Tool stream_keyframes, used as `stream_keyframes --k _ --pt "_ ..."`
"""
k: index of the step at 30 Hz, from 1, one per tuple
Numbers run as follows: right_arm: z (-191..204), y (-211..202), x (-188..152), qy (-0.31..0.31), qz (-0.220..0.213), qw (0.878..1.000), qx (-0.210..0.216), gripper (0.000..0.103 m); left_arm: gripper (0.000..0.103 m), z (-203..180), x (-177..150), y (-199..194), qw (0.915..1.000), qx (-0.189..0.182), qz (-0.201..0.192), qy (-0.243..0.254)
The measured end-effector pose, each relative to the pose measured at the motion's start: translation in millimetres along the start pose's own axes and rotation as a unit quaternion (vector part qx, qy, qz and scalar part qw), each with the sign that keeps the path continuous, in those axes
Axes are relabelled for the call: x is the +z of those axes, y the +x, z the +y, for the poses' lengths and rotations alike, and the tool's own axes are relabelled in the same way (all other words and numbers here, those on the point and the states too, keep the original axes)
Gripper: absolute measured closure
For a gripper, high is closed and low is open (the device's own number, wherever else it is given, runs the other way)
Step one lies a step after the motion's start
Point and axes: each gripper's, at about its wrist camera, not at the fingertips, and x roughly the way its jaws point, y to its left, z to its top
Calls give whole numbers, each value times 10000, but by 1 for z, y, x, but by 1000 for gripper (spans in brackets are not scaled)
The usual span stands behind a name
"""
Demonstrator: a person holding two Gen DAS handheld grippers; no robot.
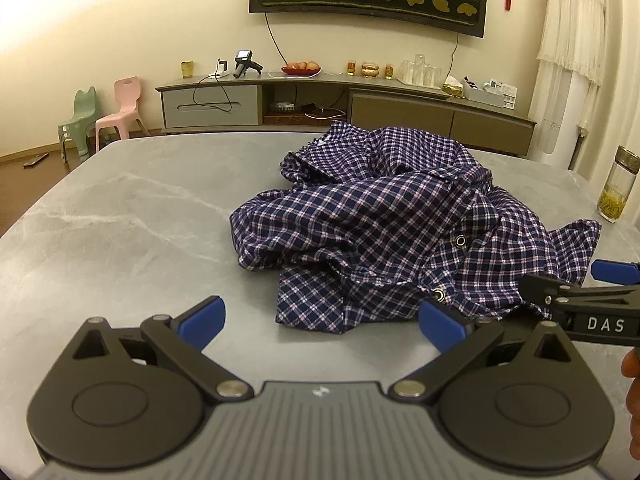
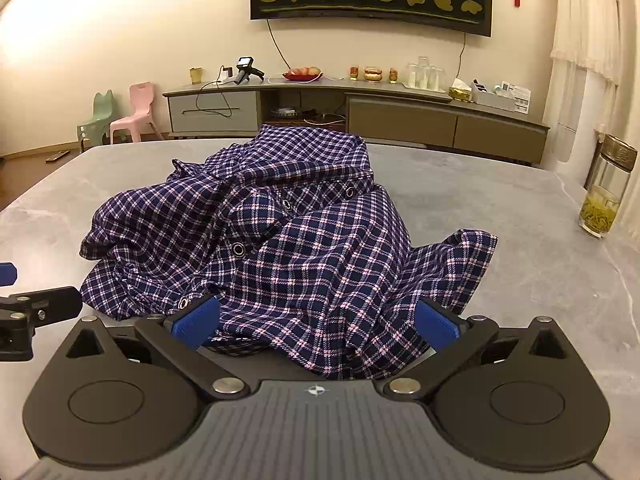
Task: Fold clothes
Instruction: 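Lower both grippers onto the crumpled checked shirt and close them on fabric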
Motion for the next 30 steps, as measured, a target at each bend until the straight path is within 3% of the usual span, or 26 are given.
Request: stream_keyframes --k 16,28,29,30 --pt "6 0 -1 -58 33 10000 22 1 0 0 -1 4 10000 40 46 -22" --pt "9 -3 -2 -33 19 9992 398 2 0 -11 -3 8 9988 -131 323 342" --pt "11 -5 -2 -92 -14 9993 363 3 2 -10 -3 8 9988 -181 306 325" --pt "12 -6 -2 -151 -48 9993 328 7 14 -11 -2 8 9987 -236 311 325"
